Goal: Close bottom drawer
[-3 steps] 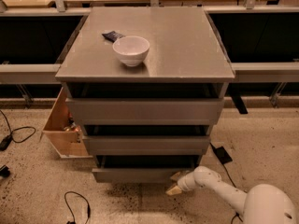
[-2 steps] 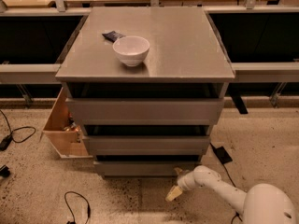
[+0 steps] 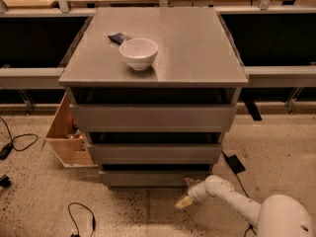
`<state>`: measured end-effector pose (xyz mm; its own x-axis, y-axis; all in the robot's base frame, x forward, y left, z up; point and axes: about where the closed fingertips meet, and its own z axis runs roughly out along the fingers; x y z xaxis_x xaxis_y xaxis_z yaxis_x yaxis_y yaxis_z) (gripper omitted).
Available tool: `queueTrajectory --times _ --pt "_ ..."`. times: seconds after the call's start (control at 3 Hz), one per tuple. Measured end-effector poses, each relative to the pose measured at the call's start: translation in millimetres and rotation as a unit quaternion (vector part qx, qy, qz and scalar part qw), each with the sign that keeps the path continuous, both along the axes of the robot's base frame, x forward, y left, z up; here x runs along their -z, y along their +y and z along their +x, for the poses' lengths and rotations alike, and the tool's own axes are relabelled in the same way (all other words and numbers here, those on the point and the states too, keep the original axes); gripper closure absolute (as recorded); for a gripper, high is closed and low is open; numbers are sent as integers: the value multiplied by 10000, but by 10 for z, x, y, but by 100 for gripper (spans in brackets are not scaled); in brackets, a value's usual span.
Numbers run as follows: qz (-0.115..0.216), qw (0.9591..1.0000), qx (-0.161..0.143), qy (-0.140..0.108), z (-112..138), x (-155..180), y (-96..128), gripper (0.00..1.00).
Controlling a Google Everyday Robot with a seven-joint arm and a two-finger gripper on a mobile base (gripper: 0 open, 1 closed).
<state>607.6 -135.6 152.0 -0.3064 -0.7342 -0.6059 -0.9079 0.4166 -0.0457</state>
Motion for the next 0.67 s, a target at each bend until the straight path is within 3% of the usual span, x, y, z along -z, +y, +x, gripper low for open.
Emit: queueTrajectory --times 0.33,0.67 --pt "-212 9996 -48 183 -323 -26 -157 50" --pt "-474 9976 -249 443 -768 -153 -272 73"
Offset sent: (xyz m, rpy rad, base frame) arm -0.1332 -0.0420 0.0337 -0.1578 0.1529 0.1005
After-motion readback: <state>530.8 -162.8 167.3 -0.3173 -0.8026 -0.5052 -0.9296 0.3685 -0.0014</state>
